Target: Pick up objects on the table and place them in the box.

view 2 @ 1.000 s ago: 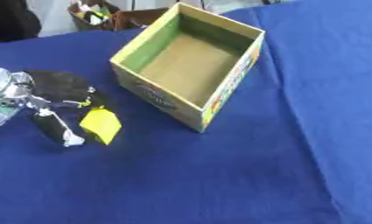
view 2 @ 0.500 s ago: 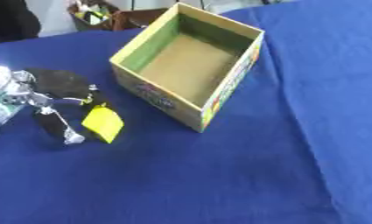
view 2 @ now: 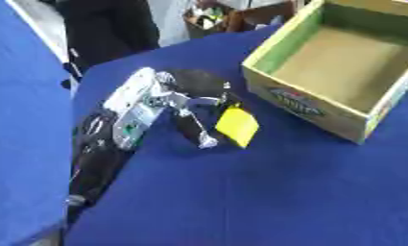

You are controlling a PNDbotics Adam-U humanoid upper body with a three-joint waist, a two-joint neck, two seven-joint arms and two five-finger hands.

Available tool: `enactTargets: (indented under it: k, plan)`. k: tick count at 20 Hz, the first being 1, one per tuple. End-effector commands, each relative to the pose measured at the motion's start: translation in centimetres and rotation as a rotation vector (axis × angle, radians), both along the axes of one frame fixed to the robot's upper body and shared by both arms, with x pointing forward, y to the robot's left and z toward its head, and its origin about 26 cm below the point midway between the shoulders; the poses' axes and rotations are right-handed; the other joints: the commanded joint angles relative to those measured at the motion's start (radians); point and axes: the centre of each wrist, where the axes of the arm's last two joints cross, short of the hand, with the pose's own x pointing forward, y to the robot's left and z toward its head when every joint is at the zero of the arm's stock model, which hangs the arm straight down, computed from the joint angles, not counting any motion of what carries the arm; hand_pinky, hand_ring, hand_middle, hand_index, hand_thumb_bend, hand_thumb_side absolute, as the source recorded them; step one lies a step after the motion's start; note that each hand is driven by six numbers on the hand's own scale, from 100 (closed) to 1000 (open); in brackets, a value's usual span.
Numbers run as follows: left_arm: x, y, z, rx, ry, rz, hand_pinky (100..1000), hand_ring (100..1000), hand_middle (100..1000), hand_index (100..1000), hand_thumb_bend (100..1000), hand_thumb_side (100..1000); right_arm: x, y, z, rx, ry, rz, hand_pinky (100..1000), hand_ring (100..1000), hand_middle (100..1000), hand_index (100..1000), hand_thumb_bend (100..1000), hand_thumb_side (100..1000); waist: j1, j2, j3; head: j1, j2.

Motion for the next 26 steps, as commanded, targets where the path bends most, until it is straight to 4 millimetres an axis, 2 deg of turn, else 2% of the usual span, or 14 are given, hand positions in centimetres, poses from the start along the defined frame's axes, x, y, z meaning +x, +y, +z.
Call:
enactTargets:
  k: [1,4,9,14,21,26]
  plan:
    - [-0.9,0.3,2.1,0.073,-0.004,-0.043,168,434,450,381,100,245,-0.4,-0.3,0.7,-0.001,-0.023,-0.007,525,635,603,757,100,581,-0.010,-0.030,0.001,-0.001,0.003]
    - [-1.6,-0.1,3.3,0.038,-0.032,-0.066,152,422,434,363,100,246,-0.4,-0.5,0.7,0.004,-0.023,-0.016,526,635,603,757,100,581,-0.010,-0.037,0.003,-0.004,0.006]
    - [-3.4,-1.0,6.7,-0.051,-0.112,-0.124,125,401,402,354,100,248,-0.4,-0.6,0.7,0.009,-0.021,-0.025,526,635,603,757,100,581,-0.006,-0.040,0.008,-0.003,0.010]
    - [-3.9,-1.4,9.4,-0.139,-0.174,-0.124,100,377,377,340,100,252,-0.5,-0.6,0.6,0.007,-0.020,-0.027,527,634,603,757,100,583,-0.005,-0.039,0.009,-0.003,0.010]
    - [-3.2,-1.4,13.8,-0.379,-0.344,-0.037,100,368,352,315,100,267,-0.3,-0.3,0.9,-0.002,-0.027,-0.007,529,636,604,757,100,582,-0.007,-0.034,0.004,-0.007,0.019]
    - [-2.2,-1.8,15.1,-0.559,-0.405,0.018,100,359,333,284,100,284,-0.1,0.6,1.7,-0.014,-0.052,0.052,531,636,604,757,100,579,-0.004,-0.025,-0.020,0.020,0.011]
